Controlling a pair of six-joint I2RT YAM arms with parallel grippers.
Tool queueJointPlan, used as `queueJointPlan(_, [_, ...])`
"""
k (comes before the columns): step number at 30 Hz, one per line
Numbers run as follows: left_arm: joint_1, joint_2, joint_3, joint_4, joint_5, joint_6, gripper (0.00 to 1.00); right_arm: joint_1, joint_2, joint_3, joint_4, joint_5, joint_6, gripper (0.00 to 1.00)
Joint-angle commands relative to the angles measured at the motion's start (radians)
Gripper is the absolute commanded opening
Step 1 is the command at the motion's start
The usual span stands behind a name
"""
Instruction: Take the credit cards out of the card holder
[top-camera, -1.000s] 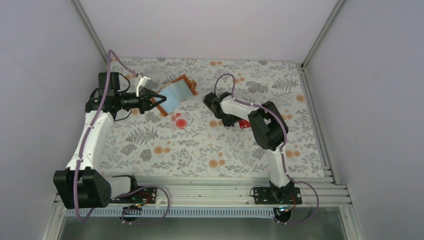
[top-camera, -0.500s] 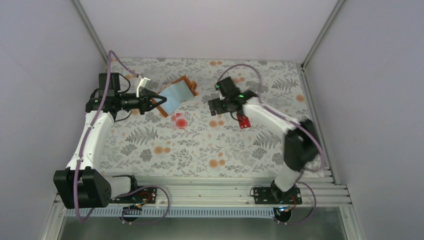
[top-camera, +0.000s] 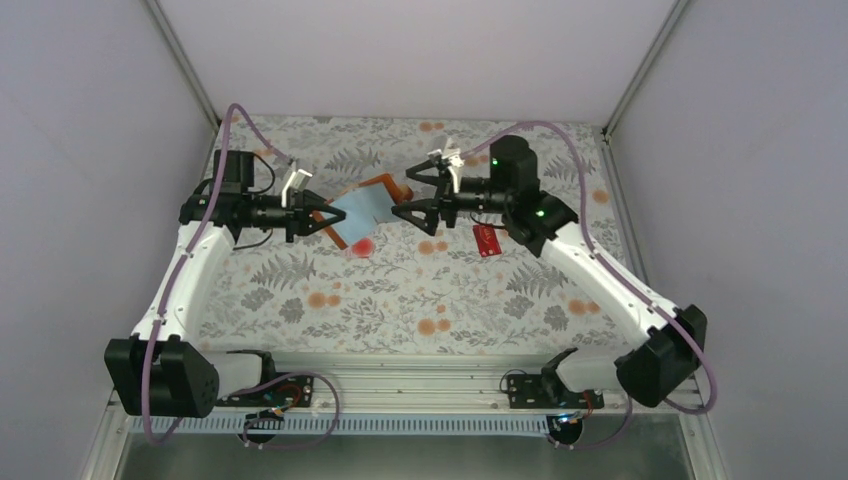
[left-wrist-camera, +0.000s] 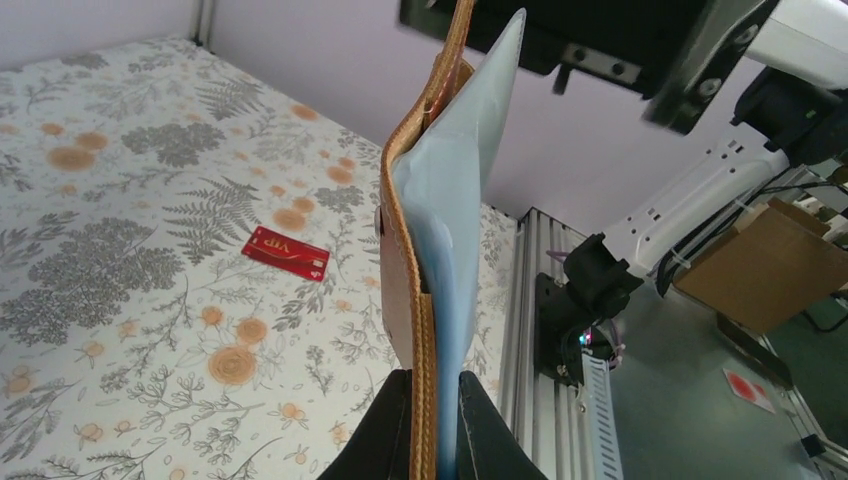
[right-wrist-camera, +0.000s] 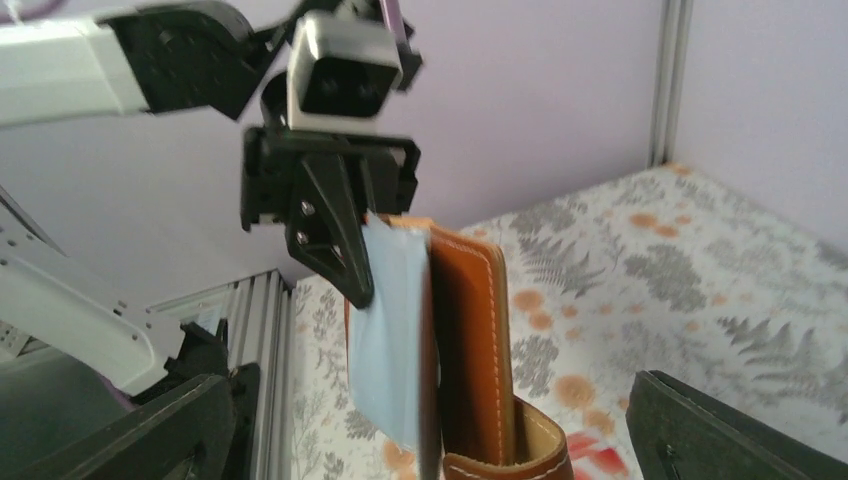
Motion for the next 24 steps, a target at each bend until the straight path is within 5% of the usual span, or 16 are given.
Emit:
queueJointPlan(1, [-0.019,-0.021,0.029,-0.031,0.03,0.078,0.03,0.034,0.049,0.042,-0.029,0.008,-0.013,0.99])
queueJointPlan(7, [-0.06,-0.006,0.015,-0.05,-0.017,0.108,0.02,0.035,0.115,0.09,-0.085,-0.007,-0.022,0.93])
queueJointPlan(9, [-0.067,0.002,0.014,-0.05,-0.024,0.108,0.02,0.035,0.136,0.089,-0.097,-0.028,-0.022,0.72])
queueJointPlan(13, [-0.073,0.017,0.02,-0.051,-0.03,0.103,0.03,0.035,0.145,0.08,-0.115,-0.062,-0.02,0.09])
queueJointPlan(14, [-0.073,0.018,0.019,-0.045,-0.037,0.096,0.12,0.032,0.142,0.072,-0.117,-0.043,-0.003,0.05])
queueJointPlan(17, [-0.072,0.005,-0.001,0.019,-0.102,0.016,0.93,-0.014,0.143,0.035,-0.125,0.025,0.112,0.04])
queueJointPlan(18, [-0.069,0.002,-0.009,0.047,-0.147,-0.014,1.0,-0.043,0.155,0.022,-0.139,0.036,0.177,0.04])
queueJointPlan(24, [-0.01,0.009,-0.021,0.135,-0.403,-0.128,1.0,-0.132,0.207,-0.191,-0.086,-0.136,0.446,0.04])
